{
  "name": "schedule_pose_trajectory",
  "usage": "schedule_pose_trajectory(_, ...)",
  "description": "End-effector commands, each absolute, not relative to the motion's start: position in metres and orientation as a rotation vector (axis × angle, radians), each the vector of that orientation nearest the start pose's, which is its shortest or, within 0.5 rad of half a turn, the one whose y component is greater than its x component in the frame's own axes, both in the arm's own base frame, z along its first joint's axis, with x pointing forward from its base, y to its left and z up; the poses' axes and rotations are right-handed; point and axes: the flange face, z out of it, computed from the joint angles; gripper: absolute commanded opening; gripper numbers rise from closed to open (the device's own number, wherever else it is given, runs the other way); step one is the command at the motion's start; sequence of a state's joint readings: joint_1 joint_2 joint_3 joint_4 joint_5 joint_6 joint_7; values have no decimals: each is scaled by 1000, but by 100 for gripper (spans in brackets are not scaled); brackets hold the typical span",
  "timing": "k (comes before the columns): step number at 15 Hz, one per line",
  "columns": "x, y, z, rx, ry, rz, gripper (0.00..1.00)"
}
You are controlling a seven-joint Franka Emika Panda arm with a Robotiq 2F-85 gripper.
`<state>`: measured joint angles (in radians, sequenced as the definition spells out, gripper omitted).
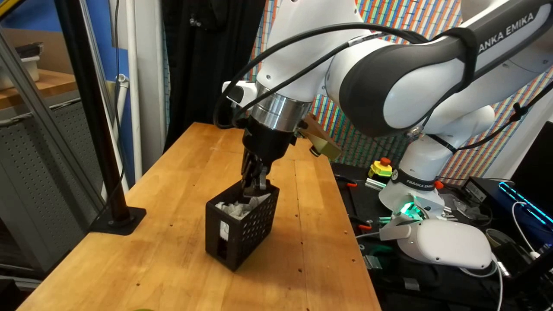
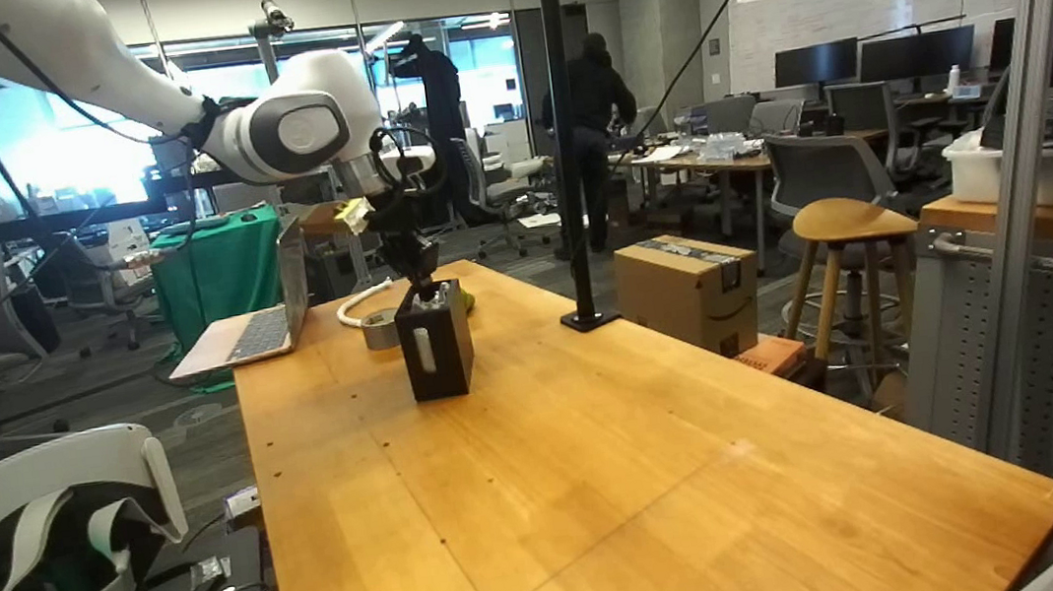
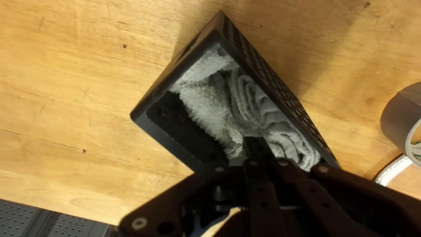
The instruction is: Put the marker on the cloth, fold the cloth and put it in the box
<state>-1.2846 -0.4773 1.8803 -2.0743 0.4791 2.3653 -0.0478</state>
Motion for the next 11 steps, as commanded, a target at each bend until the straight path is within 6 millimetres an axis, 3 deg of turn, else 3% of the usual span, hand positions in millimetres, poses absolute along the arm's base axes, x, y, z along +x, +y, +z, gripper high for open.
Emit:
schedule_pose_trajectory(1, 463, 366, 377, -3053, -564, -456, 14)
schedule_pose_trajectory(2, 463, 364, 367, -3082, -609, -387, 33)
schedule_pose_trajectory(3, 463, 364, 367, -3081, -608, -392, 14)
schedule_pose_trajectory(6, 461, 364, 363, -3085, -612, -381, 33)
schedule_pose_trajectory(11, 461, 364, 363, -3086, -612, -380, 33)
